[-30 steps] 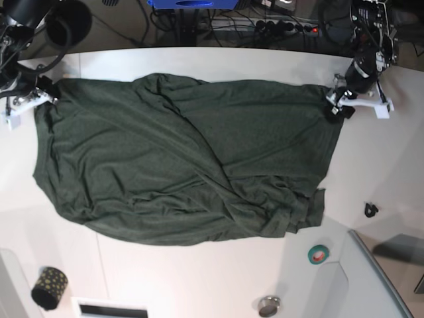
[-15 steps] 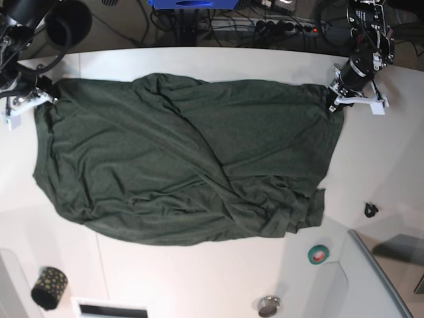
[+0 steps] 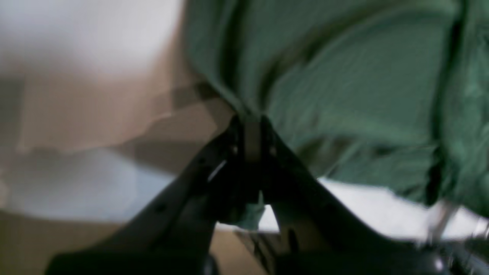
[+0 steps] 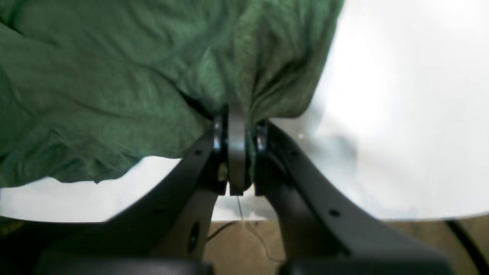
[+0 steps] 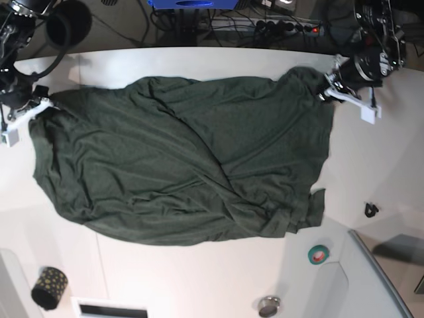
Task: Layout the t-shirt on the table in an organized manner, then fold the t-shirt properly
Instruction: 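Drag the held shirt edge toward the table center with both grippers, then pull the held shirt edge back toward the arms with both grippers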
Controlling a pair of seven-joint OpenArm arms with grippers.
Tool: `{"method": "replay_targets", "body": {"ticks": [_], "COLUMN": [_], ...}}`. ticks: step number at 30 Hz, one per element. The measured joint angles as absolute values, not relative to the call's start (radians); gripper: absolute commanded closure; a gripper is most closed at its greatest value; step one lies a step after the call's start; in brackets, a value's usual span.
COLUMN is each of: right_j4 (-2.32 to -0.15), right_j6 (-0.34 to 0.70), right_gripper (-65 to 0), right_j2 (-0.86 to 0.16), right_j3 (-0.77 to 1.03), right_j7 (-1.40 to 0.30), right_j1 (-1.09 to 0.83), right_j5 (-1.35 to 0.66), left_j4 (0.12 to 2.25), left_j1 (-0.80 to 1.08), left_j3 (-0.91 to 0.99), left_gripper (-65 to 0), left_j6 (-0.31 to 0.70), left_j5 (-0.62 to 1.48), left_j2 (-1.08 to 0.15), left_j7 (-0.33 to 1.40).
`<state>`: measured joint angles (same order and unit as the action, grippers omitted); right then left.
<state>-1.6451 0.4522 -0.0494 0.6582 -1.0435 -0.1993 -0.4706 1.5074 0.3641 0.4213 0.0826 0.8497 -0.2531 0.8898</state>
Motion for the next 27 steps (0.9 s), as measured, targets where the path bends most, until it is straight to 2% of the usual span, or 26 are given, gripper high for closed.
{"method": "replay_targets", "body": {"ticks": [7,12,20,23,27], "right_j4": [-1.581,-1.471,-1.454,-1.431,-1.291], "right_j6": [0.452,0.445,0.446,0.444,0.457], "right_gripper": [-0.2,-0.3,-0.5,-0.5,-0.5], "right_j2": [-0.039,-0.039,-0.049,-0.080,-0.177], "right_j3": [0.738,0.744,0.737,0.715,0.572], "right_j7": [-1.041,-1.040,-1.051,-1.050,-1.036], "right_j1": [-0.195,-0.177,-0.157,-0.064,0.154], "right_j5": [-0.471,-0.469,-0.467,-0.463,-0.475], "left_j4": [1.502,1.446,1.441,1.422,1.297], "left_j1": [0.379,0.366,0.356,0.244,-0.061], "left_j3": [0.448,0.410,0.403,0.324,0.208], "left_gripper": [0.0,0.0,0.0,0.0,0.0], "left_j6": [0.080,0.080,0.079,0.075,0.083], "left_j5": [0.839,0.844,0.814,0.751,0.721], "left_j2": [-0.258,-0.260,-0.261,-0.278,-0.283], "left_j7": [0.905,0.896,0.904,0.942,0.984]}}
